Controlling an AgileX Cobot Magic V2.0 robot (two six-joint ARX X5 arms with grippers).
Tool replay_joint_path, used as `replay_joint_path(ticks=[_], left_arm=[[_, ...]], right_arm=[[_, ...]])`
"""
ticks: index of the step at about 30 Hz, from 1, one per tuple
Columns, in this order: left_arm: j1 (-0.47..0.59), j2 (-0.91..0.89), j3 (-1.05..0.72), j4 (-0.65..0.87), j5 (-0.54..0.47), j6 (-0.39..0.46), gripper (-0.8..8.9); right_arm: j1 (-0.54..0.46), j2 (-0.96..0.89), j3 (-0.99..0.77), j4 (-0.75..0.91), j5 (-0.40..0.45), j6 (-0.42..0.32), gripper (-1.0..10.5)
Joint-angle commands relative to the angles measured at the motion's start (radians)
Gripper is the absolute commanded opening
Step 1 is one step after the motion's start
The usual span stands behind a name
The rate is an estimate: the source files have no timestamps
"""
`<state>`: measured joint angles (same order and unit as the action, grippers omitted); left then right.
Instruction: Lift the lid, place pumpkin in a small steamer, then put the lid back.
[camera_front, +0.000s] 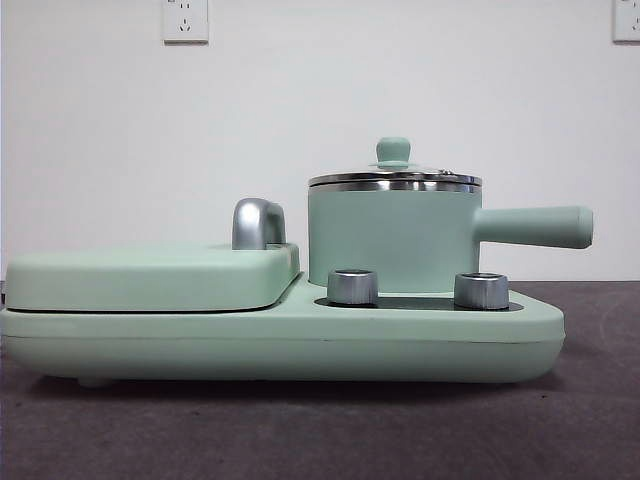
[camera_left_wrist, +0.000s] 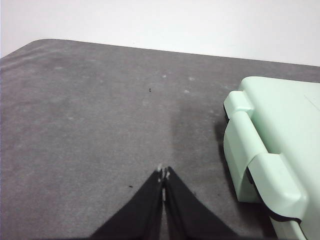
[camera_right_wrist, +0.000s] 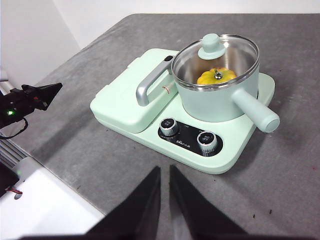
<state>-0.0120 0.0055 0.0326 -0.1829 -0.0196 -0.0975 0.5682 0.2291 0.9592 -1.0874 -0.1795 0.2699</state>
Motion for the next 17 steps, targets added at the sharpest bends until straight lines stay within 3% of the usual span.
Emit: replay_joint_path(ticks=[1, 11, 15, 17], left_arm=[[-0.002, -0.002, -0.019, -0.004, 0.0, -0.005, 0.06], [-0.002, -0.002, -0.019, -0.004, 0.0, -0.005, 0.06], [-0.002, -0.002, -0.019, -0.004, 0.0, -0.005, 0.06], [-0.002, -0.002, -0.019, -0.004, 0.0, -0.005, 0.06]], right_arm=[[0.005, 0.002, 0.009, 0.011, 0.003, 0.003, 0.3], [0.0, 0.002, 0.008, 0.011, 0.005, 0.003, 0.3], [-0.078, 0.002, -0.02, 0.04, -0.01, 0.003, 0.3], [-0.147, -0.008, -0.072, 0.111, 0.028, 0.002, 0.3]])
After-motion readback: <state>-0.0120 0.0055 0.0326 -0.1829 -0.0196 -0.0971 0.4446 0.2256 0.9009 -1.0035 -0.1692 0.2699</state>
